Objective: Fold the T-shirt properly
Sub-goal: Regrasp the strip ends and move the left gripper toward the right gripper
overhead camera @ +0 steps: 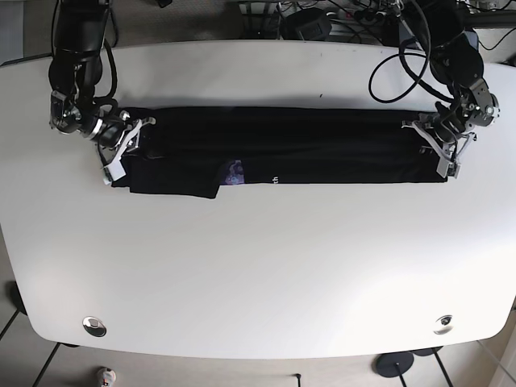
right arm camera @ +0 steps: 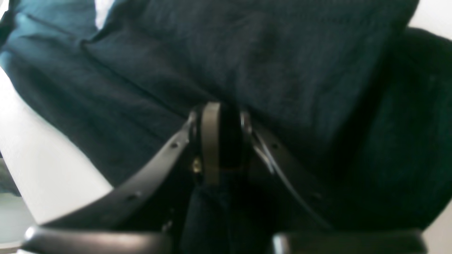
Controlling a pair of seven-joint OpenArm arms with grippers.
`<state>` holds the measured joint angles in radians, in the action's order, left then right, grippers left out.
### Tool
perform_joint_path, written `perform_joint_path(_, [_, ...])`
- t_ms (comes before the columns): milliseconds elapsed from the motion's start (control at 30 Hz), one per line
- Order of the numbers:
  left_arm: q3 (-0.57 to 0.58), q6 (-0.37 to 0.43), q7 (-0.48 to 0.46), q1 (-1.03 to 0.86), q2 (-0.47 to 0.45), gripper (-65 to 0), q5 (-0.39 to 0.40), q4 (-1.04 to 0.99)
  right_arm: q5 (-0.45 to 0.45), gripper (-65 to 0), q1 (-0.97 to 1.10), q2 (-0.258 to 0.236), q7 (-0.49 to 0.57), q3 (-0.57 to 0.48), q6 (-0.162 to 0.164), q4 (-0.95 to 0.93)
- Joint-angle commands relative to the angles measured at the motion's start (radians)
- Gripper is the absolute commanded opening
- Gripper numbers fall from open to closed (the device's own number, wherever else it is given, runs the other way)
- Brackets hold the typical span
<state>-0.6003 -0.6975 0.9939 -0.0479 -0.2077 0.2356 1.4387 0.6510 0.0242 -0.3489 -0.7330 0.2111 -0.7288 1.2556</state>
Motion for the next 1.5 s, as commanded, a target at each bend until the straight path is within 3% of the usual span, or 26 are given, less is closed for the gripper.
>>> perform_joint_path(33, [-0.03,-0.001,0.079,-0.002,-0.006,-56.7,-0.02,0.089,-0.056,-56.3,0.006,-0.019,-0.04,0.004,0.031,0.051])
perform_joint_path(100, [-0.099,-0.001,0.151,-0.002,-0.009,-53.2,0.089,0.213,-0.055,-56.3,0.023,-0.011,-0.064,0.006,0.031,0.103])
perform_joint_path(167, [-0.195,-0.001,0.211,0.0,-0.012,-40.8,0.21,0.281,-0.052,-56.6,0.026,-0.009,-0.084,0.009,0.031,0.129])
perform_joint_path(267, [-0.307,-0.001,0.214,0.006,-0.016,-27.8,0.296,0.254,-0.05,-56.8,0.039,-0.008,-0.101,0.011,0.031,0.154])
perform_joint_path(333, [-0.332,-0.001,0.214,0.007,-0.051,-24.4,0.331,0.196,-0.05,-56.8,0.05,-0.008,-0.101,0.011,0.031,0.177])
perform_joint_path(433, [-0.332,-0.001,0.211,0.053,-0.115,-24.2,0.371,-0.019,-0.05,-56.8,0.053,-0.008,-0.102,0.011,0.031,0.189])
perform_joint_path(533, [-0.332,-0.001,0.211,0.069,-0.143,-24.2,0.376,-0.108,-0.049,-56.9,0.053,-0.006,-0.102,0.011,0.031,0.189])
perform_joint_path(733, [-0.244,-0.001,0.211,0.093,-0.141,-24.0,0.377,-0.115,-0.004,-56.9,0.053,0.017,-0.102,0.012,0.031,0.191])
perform_joint_path(1000, [-0.215,-0.001,0.21,0.098,-0.114,-23.7,0.371,-0.164,-0.006,-56.9,0.053,0.018,-0.102,0.012,0.031,0.191])
perform_joint_path(1100, [-0.209,-0.001,0.133,0.093,-0.12,-23.9,0.371,-0.2,-0.006,-56.9,0.053,0.018,-0.102,0.012,0.031,0.187])
perform_joint_path(1167, [-0.211,-0.001,0.135,0.092,-0.121,-24.0,0.371,-0.191,-0.006,-56.9,0.053,0.018,-0.102,0.012,0.031,0.186])
perform_joint_path(1500, [-0.198,-0.001,0.098,0.095,-0.195,-23.5,0.376,-0.197,-0.006,-56.9,0.053,0.018,-0.102,0.012,0.031,0.186])
